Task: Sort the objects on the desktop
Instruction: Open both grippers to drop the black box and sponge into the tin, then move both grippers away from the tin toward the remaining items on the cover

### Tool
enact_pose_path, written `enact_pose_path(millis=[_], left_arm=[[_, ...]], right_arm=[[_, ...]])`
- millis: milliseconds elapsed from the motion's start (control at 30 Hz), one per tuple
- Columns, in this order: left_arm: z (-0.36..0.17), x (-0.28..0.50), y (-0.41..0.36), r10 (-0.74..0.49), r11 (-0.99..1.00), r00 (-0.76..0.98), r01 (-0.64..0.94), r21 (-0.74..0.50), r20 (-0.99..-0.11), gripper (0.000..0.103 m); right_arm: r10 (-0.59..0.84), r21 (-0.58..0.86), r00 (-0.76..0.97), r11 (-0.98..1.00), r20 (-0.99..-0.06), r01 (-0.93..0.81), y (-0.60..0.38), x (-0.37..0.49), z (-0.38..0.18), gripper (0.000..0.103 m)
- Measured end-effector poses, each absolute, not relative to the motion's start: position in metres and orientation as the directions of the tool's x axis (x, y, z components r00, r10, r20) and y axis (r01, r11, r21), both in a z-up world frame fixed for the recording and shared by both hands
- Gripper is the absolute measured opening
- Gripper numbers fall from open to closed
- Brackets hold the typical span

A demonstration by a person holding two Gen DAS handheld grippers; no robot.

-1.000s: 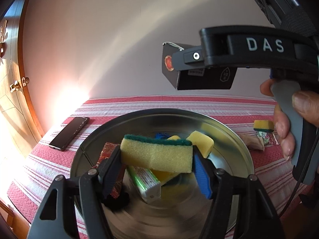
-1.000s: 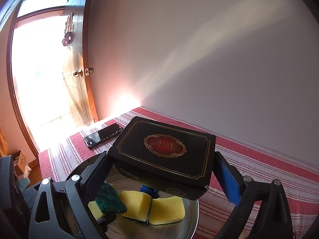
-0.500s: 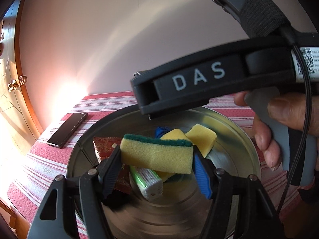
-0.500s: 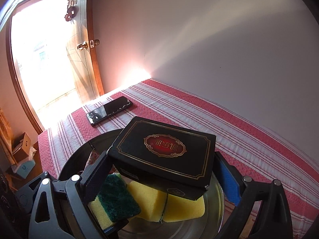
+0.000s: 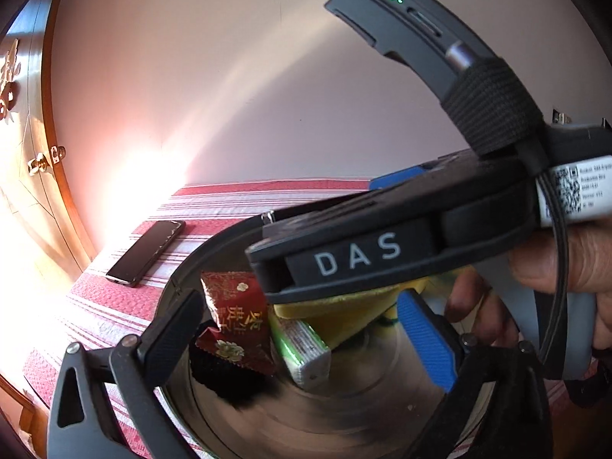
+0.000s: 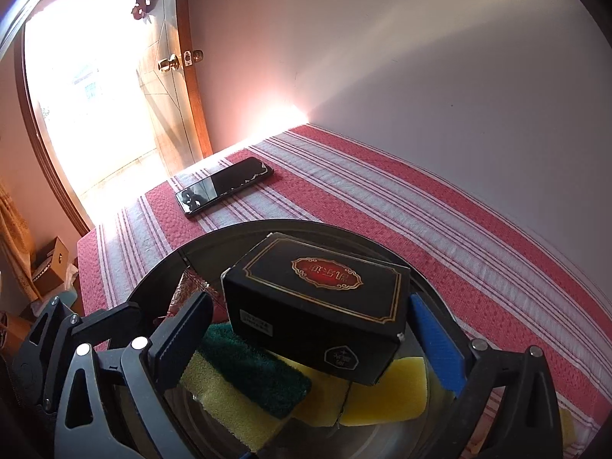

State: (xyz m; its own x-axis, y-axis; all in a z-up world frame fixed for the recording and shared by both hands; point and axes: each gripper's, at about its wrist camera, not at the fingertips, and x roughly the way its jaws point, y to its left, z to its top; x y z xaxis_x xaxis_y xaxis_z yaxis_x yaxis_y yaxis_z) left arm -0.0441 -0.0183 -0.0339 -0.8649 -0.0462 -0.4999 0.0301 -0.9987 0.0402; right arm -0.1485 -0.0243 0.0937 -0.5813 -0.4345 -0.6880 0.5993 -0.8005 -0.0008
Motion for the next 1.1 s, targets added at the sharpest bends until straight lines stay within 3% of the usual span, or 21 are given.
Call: enact_pose_path(millis=[67,200,433,600,800,967,1100], left_arm=[[-0.031,-0.041,-0.02,-0.042,-0.999,-0.868,0.027,0.038,-0.495,0.102],[-0.028,-0.037,-0.02,-0.042,-0.999,-0.868,0.024,0.043,-0.494,0.103],[-0.029,-0.038,-0.023,-0.03,-0.999,-0.863,0.01,0.044,-0.504,0.103],[-0.023,-0.034,-0.035,-0.019,-0.999,-0.875,0.034,-0.022,-0.484,0.103],[-0.027,-0.045,-0.05,-0.075,-0.991,-0.865,0.121,-0.063,-0.496,0.103],[-0.026,-0.04,-0.038,-0.073,-0.991,-0.877,0.117,-0.064,-0.475,0.103],[-0.024,-0.031,-0.023,-0.069,-0.995,-0.89,0.092,-0.029,-0.45,0.103]], right_arm=[[-0.435,-0.008,-0.615,-0.812,-0.657,0.583,-0.019,-0.144,0.1,0.102],[-0.514,0.112,-0.592,-0.806,-0.621,0.582,-0.007,-0.145,0.109,0.102],[-0.521,0.125,-0.657,-0.825,-0.545,0.551,0.019,-0.133,0.121,0.102],[-0.522,0.14,-0.722,-0.842,-0.455,0.521,0.048,-0.118,0.131,0.102],[-0.486,0.086,-0.801,-0.868,-0.349,0.489,0.095,-0.088,0.14,0.102],[-0.395,-0.004,-0.865,-0.909,-0.311,0.416,0.146,-0.066,0.143,0.102],[-0.321,0.002,-0.899,-0.942,-0.298,0.335,0.195,-0.057,0.142,0.102]])
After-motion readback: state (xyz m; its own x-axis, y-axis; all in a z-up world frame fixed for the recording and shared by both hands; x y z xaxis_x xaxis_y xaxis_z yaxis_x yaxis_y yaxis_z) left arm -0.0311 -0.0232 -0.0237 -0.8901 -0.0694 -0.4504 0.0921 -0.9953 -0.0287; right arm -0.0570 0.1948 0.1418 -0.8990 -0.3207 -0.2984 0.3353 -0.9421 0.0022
